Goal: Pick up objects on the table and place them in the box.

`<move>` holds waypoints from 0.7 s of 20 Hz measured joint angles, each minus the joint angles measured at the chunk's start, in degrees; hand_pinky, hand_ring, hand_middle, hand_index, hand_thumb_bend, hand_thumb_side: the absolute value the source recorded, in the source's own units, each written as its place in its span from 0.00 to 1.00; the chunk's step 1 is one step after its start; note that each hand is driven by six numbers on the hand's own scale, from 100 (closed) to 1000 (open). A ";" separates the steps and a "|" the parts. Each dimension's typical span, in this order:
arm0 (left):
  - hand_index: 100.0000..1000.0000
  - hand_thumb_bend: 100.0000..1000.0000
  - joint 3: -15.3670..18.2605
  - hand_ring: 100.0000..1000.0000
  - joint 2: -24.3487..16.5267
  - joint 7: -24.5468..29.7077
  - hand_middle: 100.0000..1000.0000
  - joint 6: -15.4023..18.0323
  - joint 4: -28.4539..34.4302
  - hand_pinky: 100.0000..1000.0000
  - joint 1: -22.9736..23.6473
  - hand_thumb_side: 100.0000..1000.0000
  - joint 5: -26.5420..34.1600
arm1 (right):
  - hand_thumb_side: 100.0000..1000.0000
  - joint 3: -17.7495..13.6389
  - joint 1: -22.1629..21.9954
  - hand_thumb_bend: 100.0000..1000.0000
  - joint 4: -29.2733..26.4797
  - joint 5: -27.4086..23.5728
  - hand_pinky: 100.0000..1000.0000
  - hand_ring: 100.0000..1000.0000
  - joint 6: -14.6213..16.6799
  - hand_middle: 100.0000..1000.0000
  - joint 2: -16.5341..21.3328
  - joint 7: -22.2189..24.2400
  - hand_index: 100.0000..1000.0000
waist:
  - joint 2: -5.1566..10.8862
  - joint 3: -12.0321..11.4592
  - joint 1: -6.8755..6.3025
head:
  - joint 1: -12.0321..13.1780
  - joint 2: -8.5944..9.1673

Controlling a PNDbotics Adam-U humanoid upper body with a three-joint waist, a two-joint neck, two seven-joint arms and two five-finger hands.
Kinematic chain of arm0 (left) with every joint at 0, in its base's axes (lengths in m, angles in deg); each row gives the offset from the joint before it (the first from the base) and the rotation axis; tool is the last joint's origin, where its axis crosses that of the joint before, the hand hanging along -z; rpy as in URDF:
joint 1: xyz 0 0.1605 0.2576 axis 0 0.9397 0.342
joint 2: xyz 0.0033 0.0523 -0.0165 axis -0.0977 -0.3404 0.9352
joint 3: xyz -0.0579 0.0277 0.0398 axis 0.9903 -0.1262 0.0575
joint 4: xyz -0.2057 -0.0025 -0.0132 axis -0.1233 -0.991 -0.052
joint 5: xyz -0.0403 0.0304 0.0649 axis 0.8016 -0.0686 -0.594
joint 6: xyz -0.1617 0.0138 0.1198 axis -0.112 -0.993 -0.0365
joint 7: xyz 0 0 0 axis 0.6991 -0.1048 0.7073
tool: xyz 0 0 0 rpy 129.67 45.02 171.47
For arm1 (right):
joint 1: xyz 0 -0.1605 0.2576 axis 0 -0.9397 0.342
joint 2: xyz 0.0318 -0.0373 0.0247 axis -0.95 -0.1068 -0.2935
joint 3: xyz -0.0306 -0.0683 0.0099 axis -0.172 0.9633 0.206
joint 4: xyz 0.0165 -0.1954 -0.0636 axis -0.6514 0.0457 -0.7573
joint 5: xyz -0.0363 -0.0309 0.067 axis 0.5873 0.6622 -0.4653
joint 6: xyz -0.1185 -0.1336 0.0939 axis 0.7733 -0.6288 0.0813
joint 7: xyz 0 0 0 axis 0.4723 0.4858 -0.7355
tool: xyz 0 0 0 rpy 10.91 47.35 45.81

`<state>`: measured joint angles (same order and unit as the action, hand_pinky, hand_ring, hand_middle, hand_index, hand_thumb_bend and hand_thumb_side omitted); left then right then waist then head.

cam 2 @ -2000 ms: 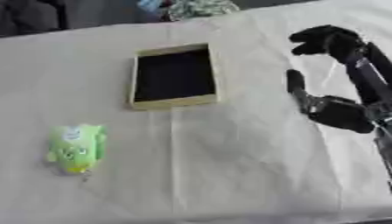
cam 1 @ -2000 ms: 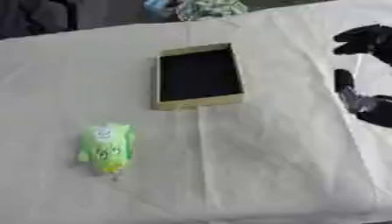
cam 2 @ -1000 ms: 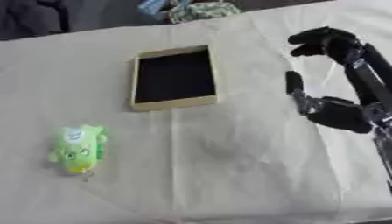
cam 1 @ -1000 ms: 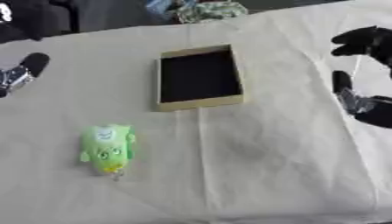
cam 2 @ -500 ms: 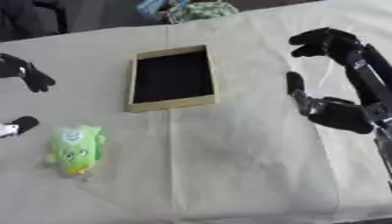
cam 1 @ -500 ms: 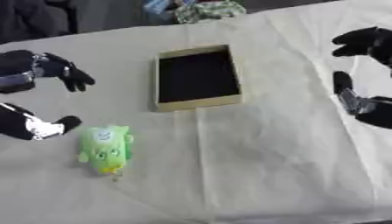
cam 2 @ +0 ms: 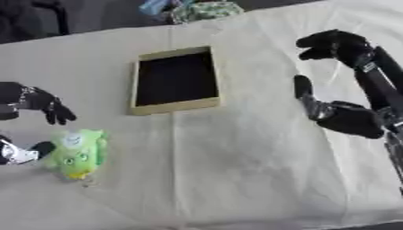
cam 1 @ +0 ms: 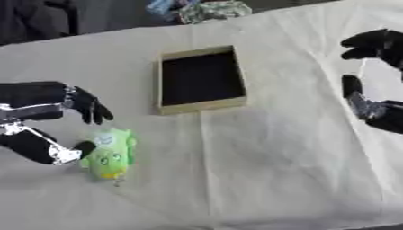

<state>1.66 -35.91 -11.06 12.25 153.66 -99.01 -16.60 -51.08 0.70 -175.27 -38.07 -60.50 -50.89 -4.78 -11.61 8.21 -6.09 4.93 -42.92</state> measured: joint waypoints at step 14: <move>0.94 0.48 -3.31 0.74 1.04 4.15 0.76 -3.82 0.00 0.80 -2.11 0.33 -7.08 | 0.14 0.02 0.07 0.00 0.00 -0.04 0.76 0.71 0.06 0.75 0.00 0.29 0.82 | 0.00 0.49 -0.17 | 0.20 -0.02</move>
<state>-1.65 -34.87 -6.91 8.43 153.66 -101.13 -23.68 -51.06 0.77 -175.27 -38.11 -60.43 -50.89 -4.49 -11.61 8.70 -6.27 5.13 -42.95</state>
